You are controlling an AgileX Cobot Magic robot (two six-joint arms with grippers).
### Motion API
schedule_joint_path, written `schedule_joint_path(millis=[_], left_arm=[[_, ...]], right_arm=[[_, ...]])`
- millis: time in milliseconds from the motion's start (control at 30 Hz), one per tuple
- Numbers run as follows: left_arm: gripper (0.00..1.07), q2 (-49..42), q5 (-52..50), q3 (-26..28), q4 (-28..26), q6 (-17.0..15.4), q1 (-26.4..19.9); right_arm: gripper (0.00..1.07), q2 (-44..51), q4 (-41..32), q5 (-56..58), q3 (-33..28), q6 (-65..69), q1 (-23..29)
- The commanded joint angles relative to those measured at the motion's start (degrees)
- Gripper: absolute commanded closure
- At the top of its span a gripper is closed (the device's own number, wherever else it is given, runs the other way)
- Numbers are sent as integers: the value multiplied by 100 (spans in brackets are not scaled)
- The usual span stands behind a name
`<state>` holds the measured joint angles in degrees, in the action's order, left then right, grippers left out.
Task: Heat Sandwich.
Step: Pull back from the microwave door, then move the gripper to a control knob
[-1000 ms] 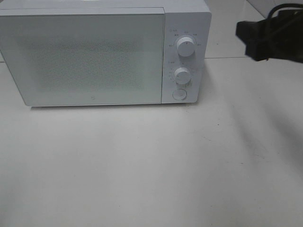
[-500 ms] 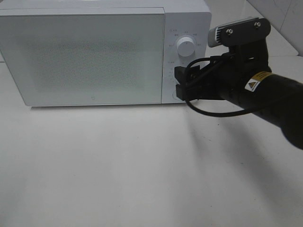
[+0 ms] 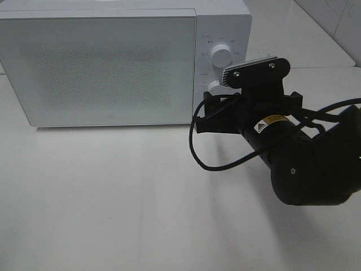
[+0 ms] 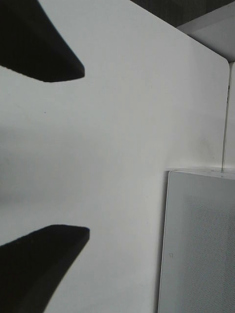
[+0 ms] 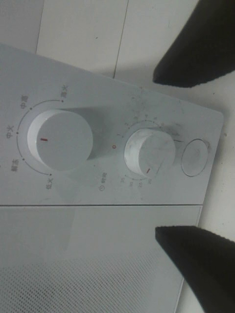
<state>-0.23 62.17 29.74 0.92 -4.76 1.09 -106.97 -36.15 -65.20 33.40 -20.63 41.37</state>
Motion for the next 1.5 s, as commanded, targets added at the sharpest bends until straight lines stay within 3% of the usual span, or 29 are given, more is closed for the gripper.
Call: schedule_joint_path(millis=[33, 267, 667, 1167, 1333, 1400, 1433, 1467, 1500], left_arm=[[30, -143, -86, -11, 46, -40, -29], [30, -143, -86, -11, 46, -40, -29], [30, -138, -86, -11, 46, -40, -29], [30, -138, -86, -11, 46, -34, -29], [30, -138, -86, -11, 46, -34, -29], [30, -138, -86, -11, 46, -34, -29], [30, -138, -86, -11, 46, -34, -29], [30, -138, -86, -11, 46, -34, -29], [30, -138, -86, -11, 46, -34, -29]], right_arm=[[31, -246, -34, -195, 286, -74, 11], [32, -728, -516, -355, 768, -74, 11], [32, -1215, -647, -584, 1157, -86, 11], [42, -1644, -808, -894, 1604, -92, -74], [58, -1650, -814, -940, 1633, -92, -74], [72, -1650, -814, -940, 1633, -92, -74], [88, -1650, -814, -940, 1633, -103, -74], [97, -1650, -814, -940, 1633, -120, -74], [97, -1650, -814, -940, 1633, -120, -74]])
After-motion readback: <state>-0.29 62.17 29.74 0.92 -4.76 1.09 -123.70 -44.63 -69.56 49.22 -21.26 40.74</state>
